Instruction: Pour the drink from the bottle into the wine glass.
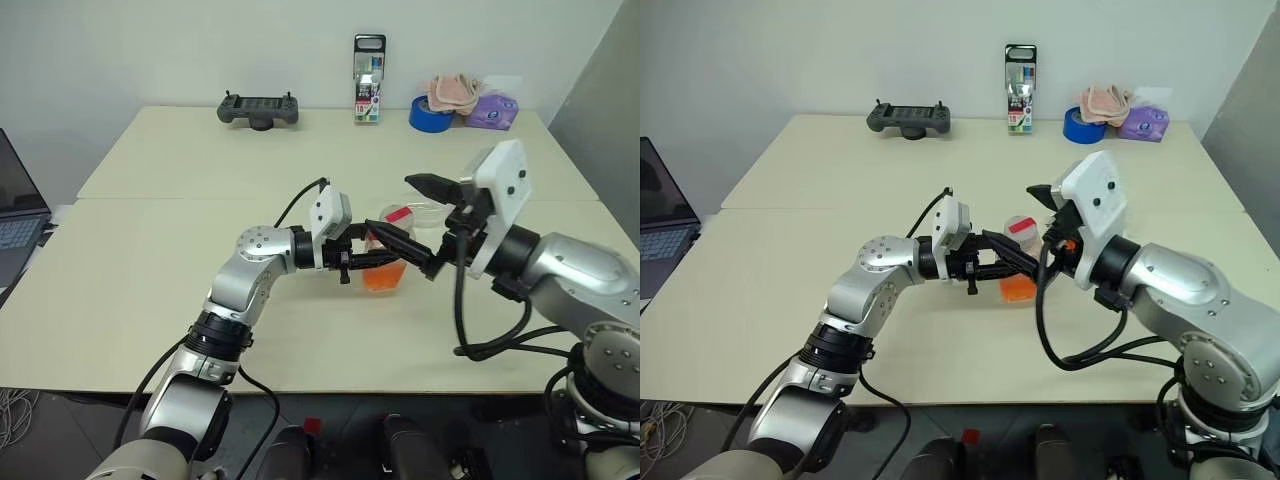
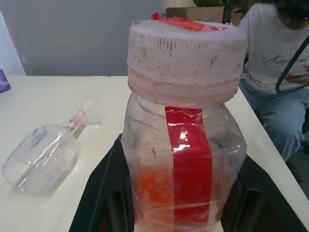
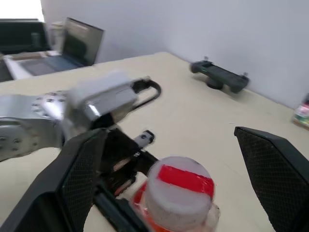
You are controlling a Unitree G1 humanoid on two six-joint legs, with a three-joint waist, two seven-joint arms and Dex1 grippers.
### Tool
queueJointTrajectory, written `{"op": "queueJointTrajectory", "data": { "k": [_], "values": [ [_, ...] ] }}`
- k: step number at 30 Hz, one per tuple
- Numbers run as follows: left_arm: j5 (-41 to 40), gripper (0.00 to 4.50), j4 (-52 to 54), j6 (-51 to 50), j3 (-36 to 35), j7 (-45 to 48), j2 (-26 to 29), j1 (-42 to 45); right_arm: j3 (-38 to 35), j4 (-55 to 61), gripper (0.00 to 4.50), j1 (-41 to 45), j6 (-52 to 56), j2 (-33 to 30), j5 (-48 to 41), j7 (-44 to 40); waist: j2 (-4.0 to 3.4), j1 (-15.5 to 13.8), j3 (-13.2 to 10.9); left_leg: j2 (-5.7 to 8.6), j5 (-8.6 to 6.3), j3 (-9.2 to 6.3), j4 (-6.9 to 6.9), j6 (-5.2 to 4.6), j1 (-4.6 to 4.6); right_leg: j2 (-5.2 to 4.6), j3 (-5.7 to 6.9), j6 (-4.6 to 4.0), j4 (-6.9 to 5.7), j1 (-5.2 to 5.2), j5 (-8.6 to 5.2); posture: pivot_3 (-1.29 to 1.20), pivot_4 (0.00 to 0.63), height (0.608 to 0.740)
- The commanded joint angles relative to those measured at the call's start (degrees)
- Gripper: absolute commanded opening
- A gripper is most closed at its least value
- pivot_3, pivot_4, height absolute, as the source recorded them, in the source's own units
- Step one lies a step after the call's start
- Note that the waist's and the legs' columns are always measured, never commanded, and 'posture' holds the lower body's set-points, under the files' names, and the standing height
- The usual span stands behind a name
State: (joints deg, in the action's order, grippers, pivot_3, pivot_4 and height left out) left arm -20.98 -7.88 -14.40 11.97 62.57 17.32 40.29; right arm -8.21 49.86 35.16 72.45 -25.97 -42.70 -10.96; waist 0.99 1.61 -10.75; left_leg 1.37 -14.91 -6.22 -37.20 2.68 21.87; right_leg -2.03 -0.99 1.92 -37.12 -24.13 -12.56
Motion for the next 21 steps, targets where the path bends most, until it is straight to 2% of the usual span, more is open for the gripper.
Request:
{"op": "queueJointTrajectory", "data": {
  "k": [1,12,15,20,21],
  "values": [
    [-0.27,1.69,0.70,1.43,-0.85,0.13,-0.99,1.57,0.00,2.73,4.50,0.45,2.75,3.02,1.45,6.38,0.00,0.01,0.00,0.00,0.00,0.01,0.00,0.00,0.00,0.00,-0.01,-0.03,0.01,0.00,0.02,0.00,0.150,0.740],
    [0.82,1.69,-0.36,1.98,-1.38,0.92,0.48,1.13,3.28,5.57,4.50,3.23,12.32,11.77,5.01,15.64,-0.02,0.22,0.01,-0.04,0.01,-0.01,0.03,-0.03,-0.02,0.07,0.01,-0.01,-0.02,-0.01,0.01,0.00,0.150,0.740],
    [0.99,1.69,-1.48,2.35,-2.09,0.61,0.69,1.54,4.53,6.02,3.90,4.08,13.20,13.99,7.72,18.33,-0.03,0.21,0.01,-0.05,0.01,-0.03,0.03,-0.03,-0.03,0.08,0.02,0.00,-0.03,-0.01,0.00,0.00,0.150,0.740],
    [1.40,1.69,-2.16,3.03,-2.26,0.78,0.97,1.61,6.67,6.65,2.02,4.39,14.74,13.52,9.28,17.72,-0.03,0.24,0.02,-0.03,0.01,-0.02,0.05,-0.04,-0.01,0.06,0.01,-0.02,0.02,-0.01,0.01,0.00,0.150,0.740],
    [1.50,1.69,-2.25,3.12,-2.23,0.83,0.98,1.57,6.87,6.78,1.75,4.15,15.09,13.50,9.43,17.55,-0.03,0.24,0.01,-0.03,0.01,-0.03,0.05,-0.04,-0.01,0.06,0.02,-0.03,0.02,-0.01,0.01,0.00,0.150,0.740]
  ]
}}
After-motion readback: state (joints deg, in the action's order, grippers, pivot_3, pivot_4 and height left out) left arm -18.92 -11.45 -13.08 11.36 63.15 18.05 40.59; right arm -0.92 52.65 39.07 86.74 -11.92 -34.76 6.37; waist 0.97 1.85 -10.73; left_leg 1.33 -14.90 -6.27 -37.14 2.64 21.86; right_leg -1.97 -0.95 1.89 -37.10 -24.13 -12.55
